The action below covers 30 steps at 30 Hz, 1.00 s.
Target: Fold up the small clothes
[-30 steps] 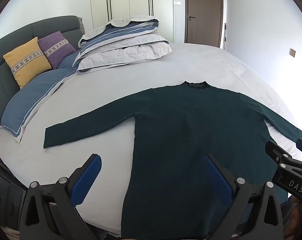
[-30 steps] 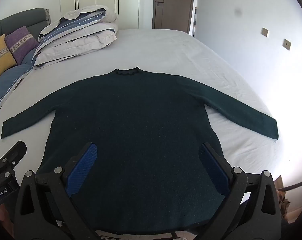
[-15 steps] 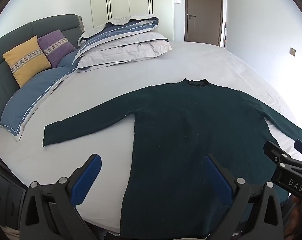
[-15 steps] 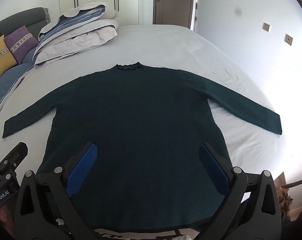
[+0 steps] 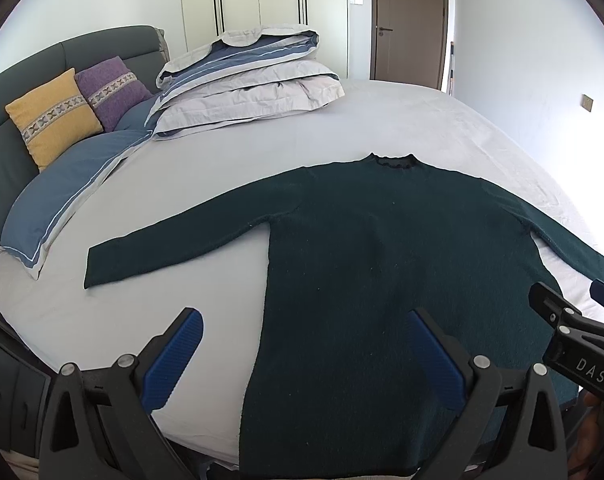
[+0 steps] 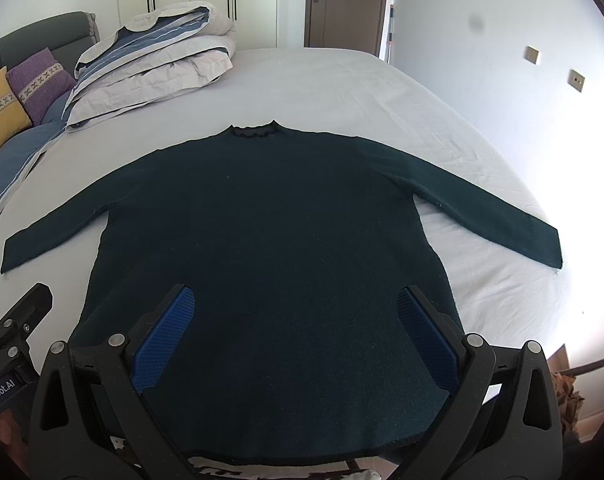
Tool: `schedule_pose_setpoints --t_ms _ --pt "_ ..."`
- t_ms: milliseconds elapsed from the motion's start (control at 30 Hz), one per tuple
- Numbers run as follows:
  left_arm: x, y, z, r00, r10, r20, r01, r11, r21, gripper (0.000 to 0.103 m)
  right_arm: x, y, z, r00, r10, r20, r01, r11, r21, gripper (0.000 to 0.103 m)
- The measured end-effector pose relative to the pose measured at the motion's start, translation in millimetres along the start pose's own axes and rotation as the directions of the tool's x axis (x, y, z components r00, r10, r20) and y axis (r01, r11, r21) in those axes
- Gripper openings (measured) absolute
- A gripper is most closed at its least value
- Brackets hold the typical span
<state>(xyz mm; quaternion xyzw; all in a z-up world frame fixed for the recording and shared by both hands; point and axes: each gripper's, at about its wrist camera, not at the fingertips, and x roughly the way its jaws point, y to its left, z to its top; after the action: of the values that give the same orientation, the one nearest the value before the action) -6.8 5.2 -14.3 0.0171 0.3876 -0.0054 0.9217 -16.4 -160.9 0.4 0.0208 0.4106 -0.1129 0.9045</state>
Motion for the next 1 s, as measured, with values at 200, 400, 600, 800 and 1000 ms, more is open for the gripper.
schedule_pose_setpoints --t_ms 200,400,600,800,1000 --pt "0.1 3.2 -1.8 1.000 0.002 -0.005 -0.002 1.000 -0.004 0.103 3.0 -1.2 1.9 1.000 0.004 -0.008 -0.004 1.000 0.002 0.103" --pt "1.6 5.0 -1.7 1.000 0.002 -0.008 -0.002 1.000 -0.007 0.103 4.0 0.9 3.4 1.000 0.004 -0.010 -0.004 1.000 -0.004 0.103" --pt "2.1 10.2 -3.7 1.000 0.001 -0.010 -0.002 1.000 -0.020 0.103 5.2 2.5 2.9 1.000 0.005 -0.012 -0.005 1.000 -0.008 0.103" --pt "4.8 16.0 -4.9 1.000 0.001 -0.015 -0.001 0.999 -0.032 0.103 7.3 5.8 3.9 1.000 0.005 -0.014 -0.005 1.000 -0.012 0.103" --pt "6.1 17.6 -4.3 1.000 0.001 -0.018 -0.002 0.999 -0.040 0.103 8.5 9.5 2.7 1.000 0.007 -0.016 -0.007 1.000 -0.021 0.103"
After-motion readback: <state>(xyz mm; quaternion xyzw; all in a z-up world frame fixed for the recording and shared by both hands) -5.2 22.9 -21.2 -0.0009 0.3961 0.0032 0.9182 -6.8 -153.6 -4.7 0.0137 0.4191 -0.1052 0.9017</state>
